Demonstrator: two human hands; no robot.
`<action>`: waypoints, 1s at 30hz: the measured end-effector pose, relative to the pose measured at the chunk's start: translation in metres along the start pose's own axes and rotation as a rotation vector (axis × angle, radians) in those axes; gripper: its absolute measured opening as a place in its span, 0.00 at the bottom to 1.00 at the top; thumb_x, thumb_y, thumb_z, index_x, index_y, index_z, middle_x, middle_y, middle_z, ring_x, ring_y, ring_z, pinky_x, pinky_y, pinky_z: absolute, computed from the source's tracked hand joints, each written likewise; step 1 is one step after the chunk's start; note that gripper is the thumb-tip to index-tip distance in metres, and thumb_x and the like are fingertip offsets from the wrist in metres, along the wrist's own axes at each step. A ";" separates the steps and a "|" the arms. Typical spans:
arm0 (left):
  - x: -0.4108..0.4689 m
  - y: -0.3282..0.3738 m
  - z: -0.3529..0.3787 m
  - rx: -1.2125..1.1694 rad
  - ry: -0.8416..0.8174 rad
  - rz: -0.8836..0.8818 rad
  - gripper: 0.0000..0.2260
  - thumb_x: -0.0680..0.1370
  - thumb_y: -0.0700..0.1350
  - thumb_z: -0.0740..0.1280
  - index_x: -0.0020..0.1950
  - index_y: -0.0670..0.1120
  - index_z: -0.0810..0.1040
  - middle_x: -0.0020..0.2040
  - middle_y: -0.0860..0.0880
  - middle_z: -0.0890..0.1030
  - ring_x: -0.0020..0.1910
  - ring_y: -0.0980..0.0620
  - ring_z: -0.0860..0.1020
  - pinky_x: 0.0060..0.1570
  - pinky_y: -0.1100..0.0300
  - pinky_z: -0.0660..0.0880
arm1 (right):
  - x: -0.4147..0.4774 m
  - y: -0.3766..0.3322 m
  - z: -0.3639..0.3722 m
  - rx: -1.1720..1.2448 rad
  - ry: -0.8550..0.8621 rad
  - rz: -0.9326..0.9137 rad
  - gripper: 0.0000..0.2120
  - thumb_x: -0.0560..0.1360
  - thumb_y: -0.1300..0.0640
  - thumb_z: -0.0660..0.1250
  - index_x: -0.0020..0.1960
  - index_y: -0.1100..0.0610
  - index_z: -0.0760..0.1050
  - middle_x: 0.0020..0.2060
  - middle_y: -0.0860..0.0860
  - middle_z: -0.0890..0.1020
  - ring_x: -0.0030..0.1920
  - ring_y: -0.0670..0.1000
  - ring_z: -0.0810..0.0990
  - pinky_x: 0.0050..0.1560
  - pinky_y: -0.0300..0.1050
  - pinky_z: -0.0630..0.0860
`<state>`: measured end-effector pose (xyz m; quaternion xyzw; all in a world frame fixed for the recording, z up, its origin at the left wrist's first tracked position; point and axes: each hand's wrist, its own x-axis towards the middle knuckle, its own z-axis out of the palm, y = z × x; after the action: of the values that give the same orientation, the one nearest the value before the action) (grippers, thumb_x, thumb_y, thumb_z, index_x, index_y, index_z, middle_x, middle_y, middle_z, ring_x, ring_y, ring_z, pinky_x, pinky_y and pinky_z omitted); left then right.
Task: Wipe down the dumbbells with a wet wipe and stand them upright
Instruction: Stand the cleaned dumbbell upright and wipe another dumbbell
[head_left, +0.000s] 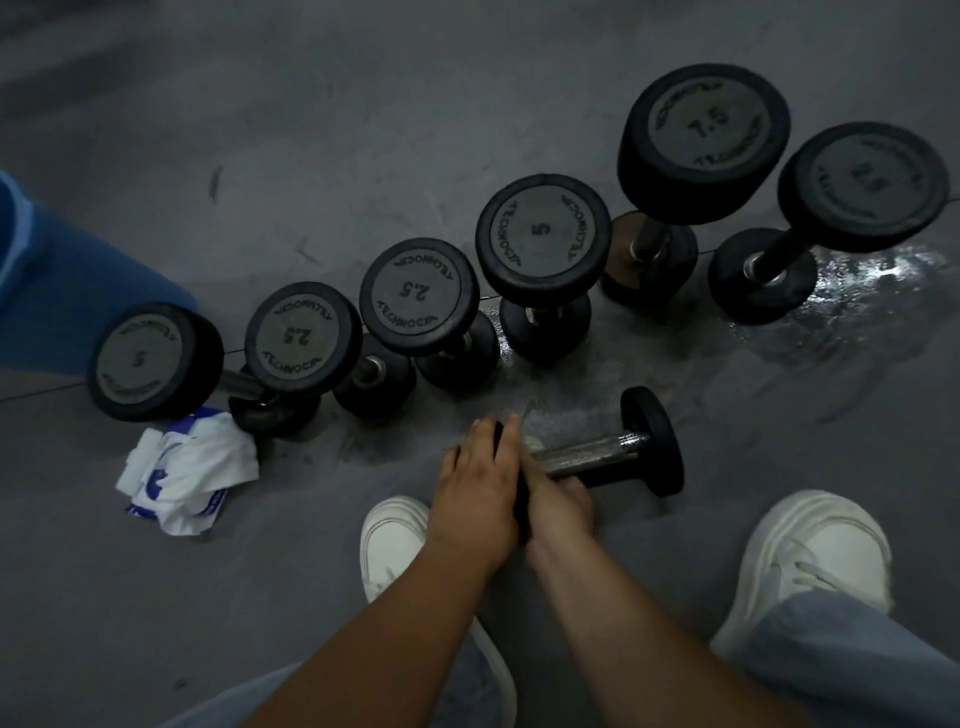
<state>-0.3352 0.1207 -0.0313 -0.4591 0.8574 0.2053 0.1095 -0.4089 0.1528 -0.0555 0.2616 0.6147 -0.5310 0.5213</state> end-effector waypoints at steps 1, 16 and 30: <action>-0.001 0.001 0.001 -0.008 0.011 -0.002 0.40 0.73 0.46 0.67 0.80 0.47 0.49 0.77 0.44 0.56 0.76 0.45 0.60 0.73 0.51 0.59 | -0.004 0.006 -0.006 -0.014 -0.014 0.001 0.14 0.73 0.64 0.72 0.56 0.67 0.75 0.46 0.62 0.84 0.41 0.54 0.83 0.40 0.43 0.80; -0.001 0.000 0.000 -0.022 -0.011 -0.001 0.43 0.71 0.46 0.69 0.81 0.47 0.48 0.76 0.45 0.55 0.74 0.45 0.62 0.73 0.53 0.59 | 0.005 0.006 -0.002 -0.006 -0.004 -0.020 0.13 0.71 0.61 0.75 0.52 0.64 0.76 0.44 0.59 0.85 0.42 0.56 0.85 0.40 0.45 0.80; 0.003 -0.001 -0.003 -0.048 -0.004 0.006 0.43 0.71 0.46 0.69 0.81 0.48 0.48 0.77 0.45 0.55 0.75 0.45 0.62 0.73 0.53 0.58 | 0.004 -0.006 0.006 0.016 0.050 -0.019 0.17 0.68 0.61 0.77 0.53 0.63 0.75 0.46 0.60 0.84 0.44 0.56 0.84 0.48 0.51 0.82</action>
<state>-0.3357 0.1169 -0.0303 -0.4584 0.8535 0.2270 0.0996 -0.4128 0.1447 -0.0563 0.2729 0.6257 -0.5342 0.4986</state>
